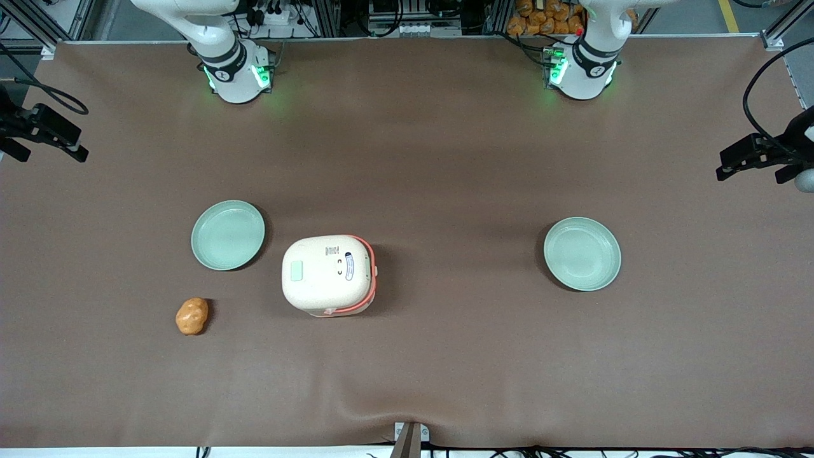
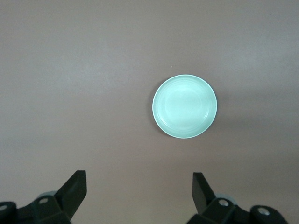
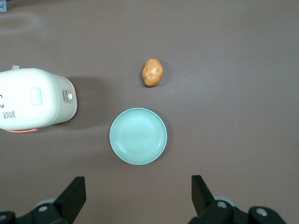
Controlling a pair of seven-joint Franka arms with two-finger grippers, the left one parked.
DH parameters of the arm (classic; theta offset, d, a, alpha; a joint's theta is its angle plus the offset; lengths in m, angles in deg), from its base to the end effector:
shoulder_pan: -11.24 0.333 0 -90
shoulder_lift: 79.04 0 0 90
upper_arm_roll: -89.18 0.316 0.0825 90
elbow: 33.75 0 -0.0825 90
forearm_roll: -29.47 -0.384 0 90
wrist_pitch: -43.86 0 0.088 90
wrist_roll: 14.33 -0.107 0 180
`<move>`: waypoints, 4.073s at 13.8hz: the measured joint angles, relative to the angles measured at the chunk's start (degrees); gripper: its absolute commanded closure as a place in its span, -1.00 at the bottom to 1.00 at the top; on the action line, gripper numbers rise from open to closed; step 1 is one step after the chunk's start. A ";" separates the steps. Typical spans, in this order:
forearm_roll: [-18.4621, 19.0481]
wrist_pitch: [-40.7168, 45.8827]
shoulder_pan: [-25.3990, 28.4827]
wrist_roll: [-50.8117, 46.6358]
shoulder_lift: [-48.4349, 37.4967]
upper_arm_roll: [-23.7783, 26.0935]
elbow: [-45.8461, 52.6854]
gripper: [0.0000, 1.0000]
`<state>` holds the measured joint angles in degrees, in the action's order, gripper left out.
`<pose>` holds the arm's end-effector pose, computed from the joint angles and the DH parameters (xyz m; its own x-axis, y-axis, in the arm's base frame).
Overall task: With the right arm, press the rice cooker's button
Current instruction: 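Move the right gripper out toward the white rice cooker, then lower the closed right gripper over the rice cooker's lid button, then press down on the rice cooker's green lid button with the right gripper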
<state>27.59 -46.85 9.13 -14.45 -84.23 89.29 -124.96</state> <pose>0.5272 -0.0149 0.6647 0.9960 -0.0373 0.0817 -0.0347 -0.9989 -0.0327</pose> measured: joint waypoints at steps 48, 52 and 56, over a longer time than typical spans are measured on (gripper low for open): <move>1.45 -27.36 23.59 -18.71 34.15 1.31 5.21 1.00; 1.70 -28.05 23.60 -18.71 34.94 1.30 5.21 1.00; 1.75 -28.23 23.63 -18.72 35.36 1.30 5.29 1.00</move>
<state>29.34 -75.08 32.76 -33.17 -48.87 90.59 -119.67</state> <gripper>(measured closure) 0.991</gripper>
